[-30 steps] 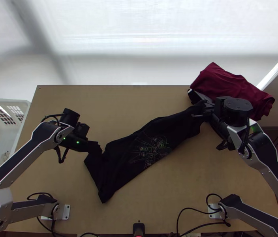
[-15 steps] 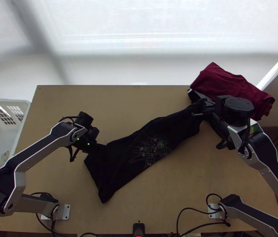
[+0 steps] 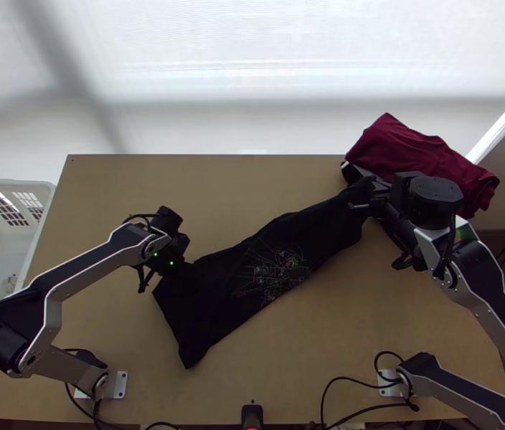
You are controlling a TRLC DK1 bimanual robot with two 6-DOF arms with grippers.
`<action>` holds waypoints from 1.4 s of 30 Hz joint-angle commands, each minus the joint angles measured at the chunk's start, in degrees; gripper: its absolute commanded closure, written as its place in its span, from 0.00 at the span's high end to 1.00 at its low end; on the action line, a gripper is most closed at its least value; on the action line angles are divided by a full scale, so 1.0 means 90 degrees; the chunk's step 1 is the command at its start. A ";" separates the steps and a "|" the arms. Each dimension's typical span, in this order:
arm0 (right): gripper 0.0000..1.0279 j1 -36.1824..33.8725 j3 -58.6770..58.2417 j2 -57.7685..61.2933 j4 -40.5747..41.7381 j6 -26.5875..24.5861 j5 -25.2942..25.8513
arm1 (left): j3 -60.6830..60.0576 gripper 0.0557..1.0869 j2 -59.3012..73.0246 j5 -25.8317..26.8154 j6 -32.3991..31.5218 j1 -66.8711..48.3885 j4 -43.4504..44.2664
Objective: Fold the t-shirt
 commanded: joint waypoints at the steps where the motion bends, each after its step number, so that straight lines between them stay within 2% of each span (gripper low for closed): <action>1: 0.03 -0.0037 -0.0037 -0.0108 0.0196 0.0102 0.0049 | -0.0198 0.04 0.0136 -0.0079 0.0024 -0.0077 0.0062; 5: 0.03 -0.0106 0.0021 -0.0128 0.0372 0.0073 0.0049 | -0.0032 0.04 0.0088 -0.0177 0.0034 0.0138 0.0081; 8: 0.03 -0.0135 -0.0018 -0.0196 0.0665 -0.0064 0.0059 | 0.0593 0.04 -0.0166 -0.0206 -0.0113 0.0646 -0.0036; 16: 0.03 -0.0252 -0.0028 -0.0265 0.1915 -0.0582 0.0157 | 0.3503 0.04 -0.0401 -0.0196 -0.0611 0.1749 -0.1169; 22: 0.03 -0.0438 0.0089 -0.0177 0.2833 -0.1080 0.0176 | 0.5632 0.04 -0.0254 -0.0196 -0.1011 0.2433 -0.1638; 27: 0.03 -0.0613 0.0246 -0.0108 0.3379 -0.1275 0.0176 | 0.7058 0.04 0.0029 -0.0196 -0.1226 0.2950 -0.2018; 34: 0.03 -0.0672 0.0461 -0.0157 0.3995 -0.1490 0.0166 | 0.7604 0.04 -0.0108 -0.0196 -0.1470 0.3487 -0.1892; 39: 0.03 -0.0672 0.0558 -0.0274 0.4766 -0.1656 0.0166 | 0.7634 0.04 -0.0440 -0.0196 -0.1675 0.3653 -0.1540; 42: 0.03 -0.0633 0.0939 -0.0265 0.4805 -0.1656 0.0166 | 0.7643 0.04 -0.0625 -0.0196 -0.1724 0.3712 -0.1374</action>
